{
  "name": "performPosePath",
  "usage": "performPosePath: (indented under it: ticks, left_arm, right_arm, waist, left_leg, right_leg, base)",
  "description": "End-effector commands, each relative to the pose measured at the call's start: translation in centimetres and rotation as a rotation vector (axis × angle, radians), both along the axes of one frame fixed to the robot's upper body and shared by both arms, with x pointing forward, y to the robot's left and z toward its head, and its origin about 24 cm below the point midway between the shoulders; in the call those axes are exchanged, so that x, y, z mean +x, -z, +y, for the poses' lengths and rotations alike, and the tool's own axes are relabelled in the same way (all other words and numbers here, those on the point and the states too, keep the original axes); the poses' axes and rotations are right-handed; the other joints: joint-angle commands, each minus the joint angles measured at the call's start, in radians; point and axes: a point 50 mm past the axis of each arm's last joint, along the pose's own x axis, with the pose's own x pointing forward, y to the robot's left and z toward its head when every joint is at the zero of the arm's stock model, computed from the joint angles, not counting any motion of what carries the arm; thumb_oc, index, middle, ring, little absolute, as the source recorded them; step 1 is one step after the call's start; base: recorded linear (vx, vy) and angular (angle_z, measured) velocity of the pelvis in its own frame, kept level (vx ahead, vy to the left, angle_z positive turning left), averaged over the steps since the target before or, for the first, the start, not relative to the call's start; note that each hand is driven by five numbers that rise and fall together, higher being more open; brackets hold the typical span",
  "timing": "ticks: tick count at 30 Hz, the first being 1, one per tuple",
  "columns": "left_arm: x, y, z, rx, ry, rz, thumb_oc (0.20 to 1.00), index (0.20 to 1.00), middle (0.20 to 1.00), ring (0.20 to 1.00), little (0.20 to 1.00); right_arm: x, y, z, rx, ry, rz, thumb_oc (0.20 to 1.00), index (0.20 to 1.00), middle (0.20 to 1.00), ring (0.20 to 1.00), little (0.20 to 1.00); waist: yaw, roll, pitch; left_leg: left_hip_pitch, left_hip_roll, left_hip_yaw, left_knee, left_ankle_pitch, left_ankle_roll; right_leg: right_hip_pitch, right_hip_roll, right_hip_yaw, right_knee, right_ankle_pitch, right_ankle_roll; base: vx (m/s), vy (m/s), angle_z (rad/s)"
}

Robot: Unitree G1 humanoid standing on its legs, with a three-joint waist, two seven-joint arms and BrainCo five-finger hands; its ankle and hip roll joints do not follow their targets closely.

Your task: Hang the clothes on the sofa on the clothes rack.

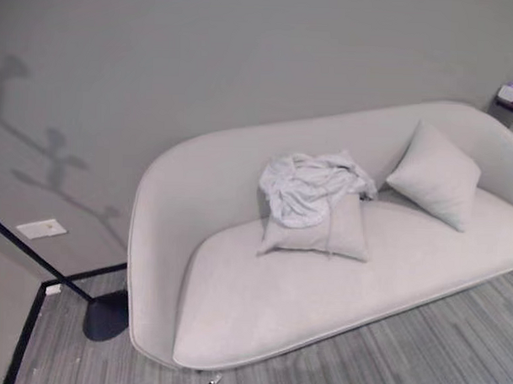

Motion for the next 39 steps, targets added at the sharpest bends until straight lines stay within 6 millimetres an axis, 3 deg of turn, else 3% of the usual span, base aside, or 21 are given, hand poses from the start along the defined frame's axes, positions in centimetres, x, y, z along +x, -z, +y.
performPosePath:
  ticks: [1,3,6,9,13,17,21,23,26,28,31,33,35,37,38,39]
  left_arm:
    - [-0.4,-0.6,2.8,0.068,-0.175,-0.030,1.000,1.000,1.000,1.000,1.000]
    - [-0.3,-0.8,3.3,0.073,-0.249,-0.053,1.000,1.000,1.000,1.000,1.000]
    - [0.0,-0.9,3.5,0.082,-0.270,-0.060,1.000,1.000,1.000,1.000,1.000]
    - [0.9,-0.9,2.9,0.077,-0.233,-0.071,1.000,1.000,1.000,1.000,1.000]
    - [1.5,-0.7,1.5,0.052,-0.184,-0.084,1.000,1.000,1.000,1.000,1.000]
    - [0.9,-0.5,0.9,0.045,-0.163,-0.071,1.000,1.000,1.000,1.000,1.000]
    - [-0.1,-0.1,0.2,0.030,-0.186,-0.036,1.000,1.000,1.000,1.000,1.000]
    - [0.8,-0.2,-0.4,0.036,-0.131,-0.051,1.000,1.000,1.000,1.000,1.000]
    - [1.7,-0.3,-0.9,0.040,-0.094,-0.077,1.000,1.000,1.000,1.000,1.000]
    - [2.5,-0.4,-1.4,0.033,-0.066,-0.099,1.000,1.000,1.000,1.000,1.000]
    - [4.1,-0.7,-2.3,0.023,-0.006,-0.146,1.000,1.000,1.000,1.000,1.000]
    - [4.6,-0.8,-2.9,0.017,0.004,-0.171,1.000,1.000,1.000,1.000,1.000]
    - [5.0,-1.0,-3.5,0.007,0.008,-0.204,1.000,1.000,1.000,1.000,1.000]
    - [5.1,-1.0,-3.8,0.003,0.014,-0.209,1.000,1.000,1.000,1.000,1.000]
    - [4.9,-0.9,-3.7,0.015,0.026,-0.193,1.000,1.000,1.000,1.000,1.000]
    - [4.9,-0.9,-3.8,0.015,0.026,-0.193,1.000,1.000,1.000,1.000,1.000]
  right_arm:
    - [5.0,-1.8,-0.6,-0.116,-0.087,-0.180,1.000,1.000,1.000,1.000,1.000]
    - [9.2,-4.8,-1.6,-0.234,-0.163,-0.374,1.000,1.000,1.000,1.000,1.000]
    - [13.0,-9.2,-3.1,-0.428,-0.249,-0.552,1.000,1.000,1.000,1.000,1.000]
    - [14.8,-11.8,-3.7,-0.563,-0.299,-0.627,1.000,1.000,1.000,1.000,1.000]
    - [15.6,-13.8,-3.4,-0.675,-0.371,-0.695,1.000,1.000,1.000,1.000,1.000]
    - [15.6,-14.9,-3.4,-0.757,-0.431,-0.723,1.000,1.000,1.000,1.000,1.000]
    - [16.1,-16.3,-3.6,-0.868,-0.502,-0.747,1.000,1.000,1.000,1.000,1.000]
    - [16.4,-17.3,-3.7,-1.031,-0.594,-0.747,1.000,1.000,1.000,1.000,1.000]
    - [16.6,-17.8,-3.6,-1.063,-0.602,-0.762,1.000,1.000,1.000,1.000,1.000]
    - [16.9,-18.3,-3.2,-1.058,-0.597,-0.796,1.000,1.000,1.000,1.000,1.000]
    - [17.3,-18.8,-2.4,-1.076,-0.644,-0.834,1.000,1.000,1.000,1.000,1.000]
    - [17.5,-18.9,-2.3,-1.117,-0.668,-0.839,1.000,1.000,1.000,1.000,1.000]
    - [17.3,-18.5,-2.6,-1.149,-0.671,-0.814,1.000,1.000,1.000,1.000,1.000]
    - [17.3,-18.5,-2.7,-1.150,-0.659,-0.807,1.000,1.000,1.000,1.000,1.000]
    - [17.3,-18.4,-2.8,-1.157,-0.669,-0.803,1.000,1.000,1.000,1.000,1.000]
    - [17.3,-18.4,-2.8,-1.157,-0.669,-0.803,1.000,1.000,1.000,1.000,1.000]
  waist:
    - [0.000,-0.039,0.004]
    - [-0.006,-0.034,0.005]
    - [-0.016,-0.036,0.025]
    - [-0.026,-0.038,0.049]
    - [-0.039,-0.043,0.053]
    - [-0.039,-0.047,0.038]
    - [-0.033,-0.034,0.012]
    - [-0.027,-0.030,0.001]
    - [-0.027,-0.028,-0.004]
    - [-0.031,-0.029,0.005]
    - [-0.028,-0.044,0.039]
    - [-0.025,-0.058,0.061]
    - [-0.023,-0.075,0.059]
    - [-0.019,-0.076,0.055]
    - [-0.016,-0.067,0.053]
    - [-0.016,-0.066,0.053]
  left_leg:
    - [0.005,0.038,-0.053,0.013,-0.084,-0.027]
    - [0.010,0.047,-0.057,0.013,-0.088,-0.027]
    - [0.025,0.032,-0.076,0.013,-0.094,-0.022]
    - [0.061,0.013,-0.108,0.013,-0.109,-0.015]
    - [0.093,-0.001,-0.170,0.013,-0.124,-0.011]
    - [0.119,0.004,-0.210,0.013,-0.143,-0.018]
    - [0.142,0.044,-0.240,0.013,-0.156,-0.037]
    - [0.144,0.075,-0.263,0.013,-0.156,-0.057]
    - [0.151,0.098,-0.274,0.014,-0.158,-0.071]
    - [0.120,0.100,-0.271,0.099,-0.156,-0.090]
    - [0.012,0.062,-0.271,0.336,-0.088,-0.127]
    - [-0.061,0.061,-0.258,0.406,-0.079,-0.127]
    - [-0.078,0.109,-0.214,0.310,-0.119,-0.117]
    - [-0.106,0.174,-0.195,0.188,-0.069,-0.119]
    - [-0.127,0.205,-0.199,0.098,-0.003,-0.131]
    - [-0.125,0.206,-0.199,0.093,0.000,-0.131]
  right_leg:
    - [0.135,-0.029,-0.003,-0.173,0.190,0.026]
    - [0.099,0.040,0.004,-0.233,0.121,0.022]
    - [0.040,0.117,0.041,-0.315,0.118,0.029]
    - [0.007,0.182,0.087,-0.361,0.144,0.036]
    - [-0.017,0.238,0.138,-0.391,0.184,0.032]
    - [0.010,0.244,0.157,-0.392,0.178,0.011]
    - [0.023,0.261,0.137,-0.371,0.144,-0.014]
    - [0.042,0.269,0.111,-0.369,0.115,-0.030]
    - [0.059,0.271,0.090,-0.371,0.093,-0.040]
    - [0.086,0.268,0.070,-0.375,0.075,-0.052]
    - [0.137,0.260,0.066,-0.401,0.068,-0.072]
    - [0.164,0.239,0.062,-0.418,0.060,-0.074]
    - [0.186,0.207,0.061,-0.430,0.049,-0.060]
    - [0.193,0.190,0.061,-0.430,0.034,-0.054]
    - [0.196,0.190,0.061,-0.427,0.014,-0.055]
    - [0.196,0.190,0.061,-0.426,0.013,-0.055]
  base:
    - [0.10,-0.039,-0.17]
    - [0.09,-0.028,-0.15]
    - [0.08,0.007,-0.28]
    - [0.10,0.007,0.27]
    - [0.16,-0.071,0.46]
    - [0.17,-0.115,0.33]
    - [0.19,-0.147,0.15]
    - [0.17,-0.173,0.21]
    - [0.16,-0.134,0.43]
    - [0.12,-0.091,0.43]
    - [0.03,-0.034,0.39]
    - [0.04,0.024,0.29]
    - [0.14,0.095,0.11]
    - [0.14,0.125,0.12]
    - [0.07,0.079,0.18]
    - [0.15,0.173,0.18]
